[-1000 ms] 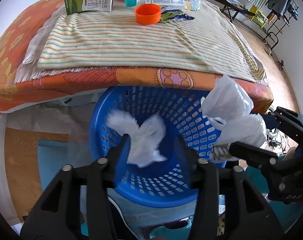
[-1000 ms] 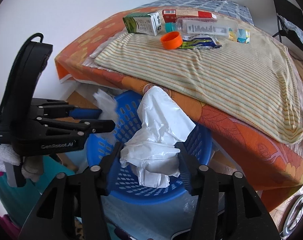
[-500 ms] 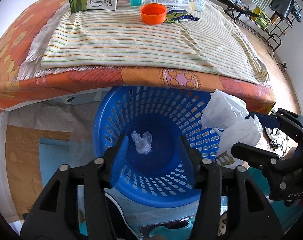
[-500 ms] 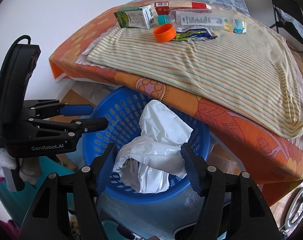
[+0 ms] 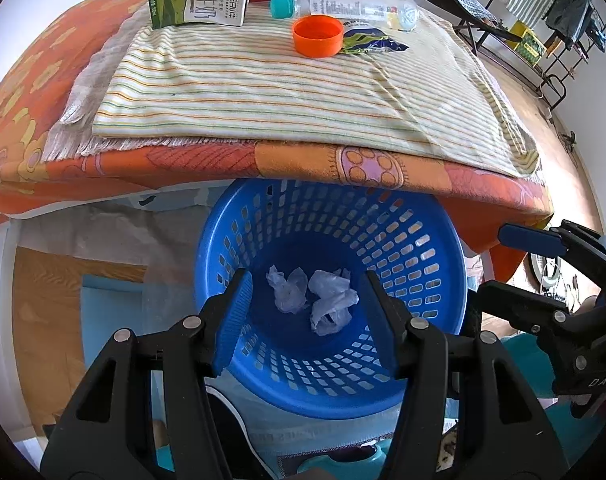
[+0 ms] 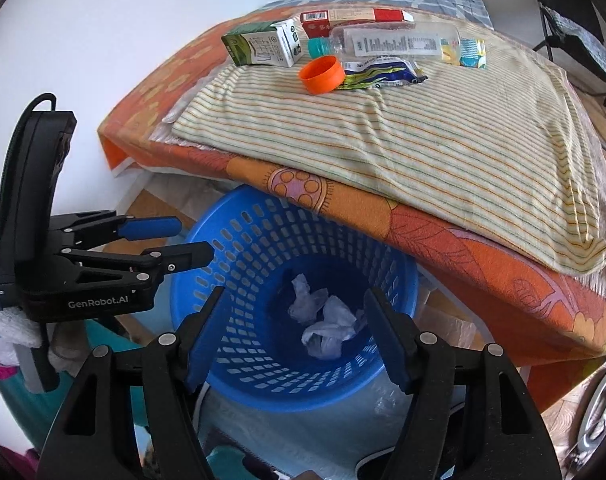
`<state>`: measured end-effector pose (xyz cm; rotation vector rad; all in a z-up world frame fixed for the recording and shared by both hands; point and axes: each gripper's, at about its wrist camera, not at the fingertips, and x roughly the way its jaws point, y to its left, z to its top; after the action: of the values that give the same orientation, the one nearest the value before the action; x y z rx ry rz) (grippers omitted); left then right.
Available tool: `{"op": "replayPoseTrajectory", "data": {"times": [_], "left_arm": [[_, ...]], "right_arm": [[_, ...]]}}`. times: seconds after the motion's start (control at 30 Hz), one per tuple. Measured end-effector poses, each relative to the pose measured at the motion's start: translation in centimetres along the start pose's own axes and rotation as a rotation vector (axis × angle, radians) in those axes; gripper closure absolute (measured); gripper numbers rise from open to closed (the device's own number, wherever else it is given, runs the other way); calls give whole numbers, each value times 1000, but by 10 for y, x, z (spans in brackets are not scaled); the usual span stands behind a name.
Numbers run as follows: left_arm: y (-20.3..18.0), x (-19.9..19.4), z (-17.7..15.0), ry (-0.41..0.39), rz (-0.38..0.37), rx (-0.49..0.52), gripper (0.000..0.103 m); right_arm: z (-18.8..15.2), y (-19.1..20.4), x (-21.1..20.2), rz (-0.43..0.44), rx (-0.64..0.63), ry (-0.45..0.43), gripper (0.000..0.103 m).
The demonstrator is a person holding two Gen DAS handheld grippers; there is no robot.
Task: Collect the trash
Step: 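Open the left gripper dropping the tissue while the right drops the bag into the basket, then move the left gripper to the orange cap while the right moves to the snack wrapper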
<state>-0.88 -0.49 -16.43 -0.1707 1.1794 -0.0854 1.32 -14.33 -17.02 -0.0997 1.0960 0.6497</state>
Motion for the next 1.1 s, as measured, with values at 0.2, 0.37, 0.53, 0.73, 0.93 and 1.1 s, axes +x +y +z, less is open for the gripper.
{"op": "replayPoseTrajectory", "data": {"times": [0.2,0.37,0.53,0.73,0.93,1.1], "left_arm": [[2,-4,3,-15,-1,-6,46],[5,-8,10,-33,-5,-14,46],[13,-16,21,-62,-1,-29,46],[23,-26,41,-106,4,-47,46],[30,-31,68,-139,-6,-64,46],[26,-32,93,-159,-18,-55,46]], "right_arm": [[5,-2,-6,-6,3,-23,35],[12,-1,-9,-54,-18,-27,35],[21,-3,-7,-108,-61,-2,35],[30,-5,-12,-119,-95,-54,35],[51,-12,-16,-128,-78,-96,35],[80,-39,-23,-94,55,-132,35]]}}
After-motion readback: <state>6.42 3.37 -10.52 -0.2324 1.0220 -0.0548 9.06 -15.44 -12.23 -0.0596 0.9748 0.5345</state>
